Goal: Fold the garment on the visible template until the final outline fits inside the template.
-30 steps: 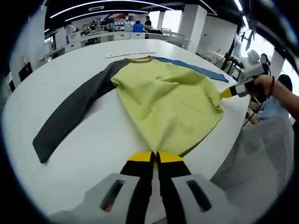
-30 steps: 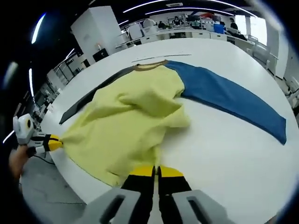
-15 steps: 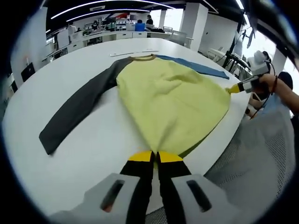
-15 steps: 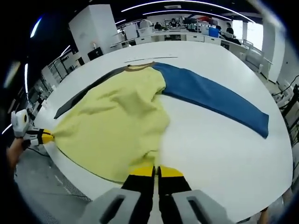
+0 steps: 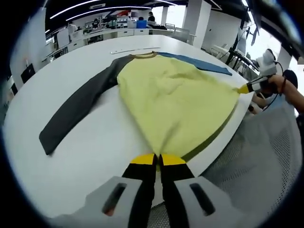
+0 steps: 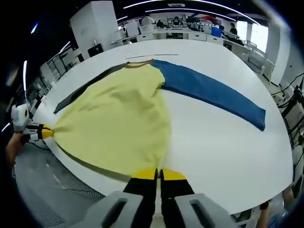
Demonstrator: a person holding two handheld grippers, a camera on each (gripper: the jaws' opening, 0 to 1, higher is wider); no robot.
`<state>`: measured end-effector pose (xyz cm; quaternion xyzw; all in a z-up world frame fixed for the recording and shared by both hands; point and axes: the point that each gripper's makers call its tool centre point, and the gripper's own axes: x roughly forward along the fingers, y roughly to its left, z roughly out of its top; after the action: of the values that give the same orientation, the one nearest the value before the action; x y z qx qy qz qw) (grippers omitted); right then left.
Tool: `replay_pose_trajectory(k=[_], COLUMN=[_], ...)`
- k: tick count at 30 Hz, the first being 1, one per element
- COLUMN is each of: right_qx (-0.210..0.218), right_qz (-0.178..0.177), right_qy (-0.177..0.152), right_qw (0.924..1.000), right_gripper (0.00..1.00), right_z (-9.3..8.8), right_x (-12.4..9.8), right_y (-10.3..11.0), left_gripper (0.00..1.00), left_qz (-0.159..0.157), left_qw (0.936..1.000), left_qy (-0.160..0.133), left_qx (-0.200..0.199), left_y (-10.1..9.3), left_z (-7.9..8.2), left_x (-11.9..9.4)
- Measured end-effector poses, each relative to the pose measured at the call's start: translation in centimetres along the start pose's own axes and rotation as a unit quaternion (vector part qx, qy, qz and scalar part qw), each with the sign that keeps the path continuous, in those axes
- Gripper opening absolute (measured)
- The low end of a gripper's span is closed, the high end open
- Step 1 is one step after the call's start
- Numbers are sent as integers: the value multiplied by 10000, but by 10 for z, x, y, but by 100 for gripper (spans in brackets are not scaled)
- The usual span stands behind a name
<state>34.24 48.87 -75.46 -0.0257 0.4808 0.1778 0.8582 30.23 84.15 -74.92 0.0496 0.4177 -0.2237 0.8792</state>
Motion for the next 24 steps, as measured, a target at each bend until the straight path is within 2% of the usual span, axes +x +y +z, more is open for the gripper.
replay_pose_trajectory(k=[7,21,24], right_qx=[-141,-81,-82], right_qz=[-66,-76,-80], right_qy=[119,308,329], right_qw=[9998,9995,9994], right_gripper=[0,0,0], right_z=[-8,-30,-30], right_x=[-5,3,3], right_y=[4,7,7], left_gripper=[0,0,0], left_qz=[-32,33,16], left_qw=[9999,9972,9970], left_qy=[95,628,704], left_qx=[115,398,320], left_y=[-3,-3,-4], left_z=[-6,-24,-27], left_x=[-1,2,3])
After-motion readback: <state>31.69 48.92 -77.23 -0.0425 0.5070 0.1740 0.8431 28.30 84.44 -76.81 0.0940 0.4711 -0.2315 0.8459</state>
